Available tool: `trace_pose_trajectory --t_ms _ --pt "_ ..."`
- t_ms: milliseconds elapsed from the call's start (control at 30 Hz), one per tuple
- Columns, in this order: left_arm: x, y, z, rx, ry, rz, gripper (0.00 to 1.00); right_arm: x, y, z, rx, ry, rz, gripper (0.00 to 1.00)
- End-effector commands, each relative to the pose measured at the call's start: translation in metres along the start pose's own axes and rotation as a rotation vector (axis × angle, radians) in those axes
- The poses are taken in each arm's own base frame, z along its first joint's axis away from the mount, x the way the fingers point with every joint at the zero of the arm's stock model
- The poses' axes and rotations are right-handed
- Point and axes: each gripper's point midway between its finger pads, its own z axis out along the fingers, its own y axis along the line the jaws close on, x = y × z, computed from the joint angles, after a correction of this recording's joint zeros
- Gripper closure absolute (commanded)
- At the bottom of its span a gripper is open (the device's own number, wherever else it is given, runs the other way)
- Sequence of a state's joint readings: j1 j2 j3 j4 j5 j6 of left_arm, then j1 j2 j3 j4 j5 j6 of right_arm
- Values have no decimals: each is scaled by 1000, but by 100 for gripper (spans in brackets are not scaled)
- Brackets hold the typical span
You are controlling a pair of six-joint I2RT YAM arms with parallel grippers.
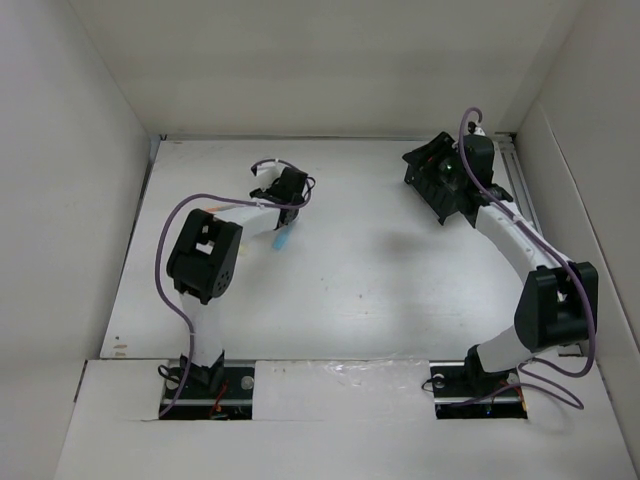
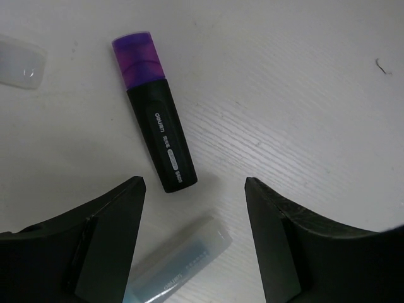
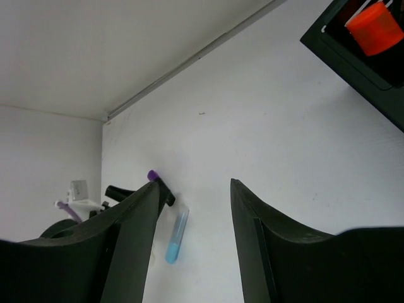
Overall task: Sort the stationery into containers
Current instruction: Pick up the pen from the center of the board.
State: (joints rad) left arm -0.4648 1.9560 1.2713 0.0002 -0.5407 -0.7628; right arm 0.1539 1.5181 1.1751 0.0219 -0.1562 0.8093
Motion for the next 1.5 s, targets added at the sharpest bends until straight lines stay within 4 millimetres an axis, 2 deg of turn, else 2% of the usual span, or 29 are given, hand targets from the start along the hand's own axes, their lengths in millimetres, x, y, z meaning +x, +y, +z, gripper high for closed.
trace_pose_trajectory --t_ms 0,67,267,333,433,467,533,567,600,633,667,700,733,767,800,833,867,900,933,967,1033,1067,1100,1133,1167,1200,1267,1333,1467 --pt "-5 13 11 -70 -7 -12 39 -7 19 -2 -94 -16 -4 45" --pt "-8 8 15 -75 -14 -13 42 -3 17 -2 -93 -4 -2 45" --pt "5 16 30 -154 10 15 48 2 19 -3 -113 16 5 45" --pt "5 16 30 -154 10 15 62 2 19 -3 -113 16 6 45" --pt "5 16 30 -154 10 15 74 4 16 0 -106 23 7 46" --pt "7 18 29 -160 15 20 82 2 18 0 -112 17 6 46" --pt "14 27 28 -174 27 33 88 2 18 0 -113 16 6 46" --pt "11 30 24 -178 19 32 91 2 18 0 -113 16 6 46" --pt "3 27 18 -157 0 13 96 2 18 0 -113 16 6 44" --pt "9 37 14 -165 7 20 97 2 18 0 -113 16 6 43" --pt "9 39 10 -151 7 20 99 6 16 2 -113 30 7 38" --pt "-6 29 -2 -95 -20 -23 100 8 13 5 -105 38 9 36" --pt "1 38 -7 -87 -6 -2 100 15 21 5 -137 70 5 35" --pt "-3 36 -14 -52 -10 -8 100 17 21 10 -148 89 -9 33" --pt "-25 22 -29 26 -58 -53 100 25 26 13 -166 116 -21 32" --pt "-26 17 -37 77 -52 -51 100 34 33 12 -202 161 -24 32" --pt "-19 20 -44 100 -45 -21 100 43 47 14 -240 190 -50 31" --pt "-20 18 -53 125 -58 -15 100 54 49 19 -253 218 -74 31" --pt "-33 4 -71 204 -92 -30 100 61 53 20 -258 236 -92 31" --pt "-22 2 -79 239 -79 -2 100 77 64 19 -279 267 -120 29" --pt "-21 0 -89 303 -73 27 100 88 78 19 -304 294 -180 26" --pt "-27 -12 -104 392 -80 14 100 99 83 19 -325 328 -200 24" --pt "-16 -7 -106 416 -57 32 100 112 98 16 -360 357 -227 24" --pt "-13 -9 -112 463 -54 58 100 123 98 17 -370 385 -256 22" --pt "-17 -26 -131 593 -56 60 100 130 104 16 -391 400 -272 21" --pt "-5 -24 -135 634 -33 87 100 143 111 13 -415 440 -288 21" --pt "-7 -33 -151 736 -48 125 100 157 112 18 -414 472 -300 21" --pt "3 -34 -158 792 -27 155 100 171 117 17 -418 508 -323 21" --pt "10 -42 -170 889 -15 208 100 193 113 26 -395 558 -356 21"
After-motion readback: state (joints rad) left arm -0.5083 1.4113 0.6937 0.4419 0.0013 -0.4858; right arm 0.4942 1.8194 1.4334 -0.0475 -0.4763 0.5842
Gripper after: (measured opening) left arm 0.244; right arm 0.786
